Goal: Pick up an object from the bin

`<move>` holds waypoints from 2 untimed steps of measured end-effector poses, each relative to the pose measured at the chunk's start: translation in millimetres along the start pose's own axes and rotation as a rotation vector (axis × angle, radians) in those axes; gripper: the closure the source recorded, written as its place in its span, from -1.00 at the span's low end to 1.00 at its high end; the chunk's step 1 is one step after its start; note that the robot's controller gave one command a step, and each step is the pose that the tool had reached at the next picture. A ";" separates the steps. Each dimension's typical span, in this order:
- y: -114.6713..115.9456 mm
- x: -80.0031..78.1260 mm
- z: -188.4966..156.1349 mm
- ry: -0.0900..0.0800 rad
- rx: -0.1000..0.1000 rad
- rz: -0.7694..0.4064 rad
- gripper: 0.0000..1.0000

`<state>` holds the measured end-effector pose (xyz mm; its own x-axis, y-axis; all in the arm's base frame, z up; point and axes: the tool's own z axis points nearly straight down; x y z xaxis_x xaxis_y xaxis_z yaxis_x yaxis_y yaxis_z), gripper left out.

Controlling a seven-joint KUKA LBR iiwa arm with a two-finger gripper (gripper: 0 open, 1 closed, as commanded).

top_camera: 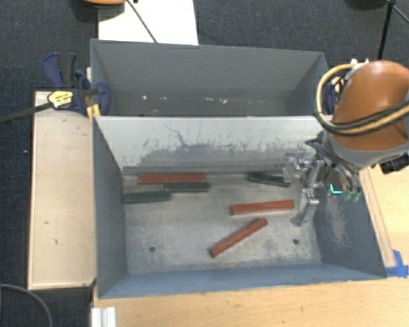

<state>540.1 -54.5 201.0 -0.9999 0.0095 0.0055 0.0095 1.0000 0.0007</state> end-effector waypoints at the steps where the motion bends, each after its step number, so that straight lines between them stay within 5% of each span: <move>1: 0.2 -1.6 -4.3 -0.008 0.001 -0.002 -1.00; 2: -14.8 -5.0 39.2 -0.017 0.001 -0.010 -1.00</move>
Offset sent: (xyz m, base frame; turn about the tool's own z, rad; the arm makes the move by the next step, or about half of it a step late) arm 0.0031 -0.0441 -0.1310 -0.0179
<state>544.7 -69.3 161.8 -0.9999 -0.0009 -0.0111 -0.0009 1.0000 -0.0005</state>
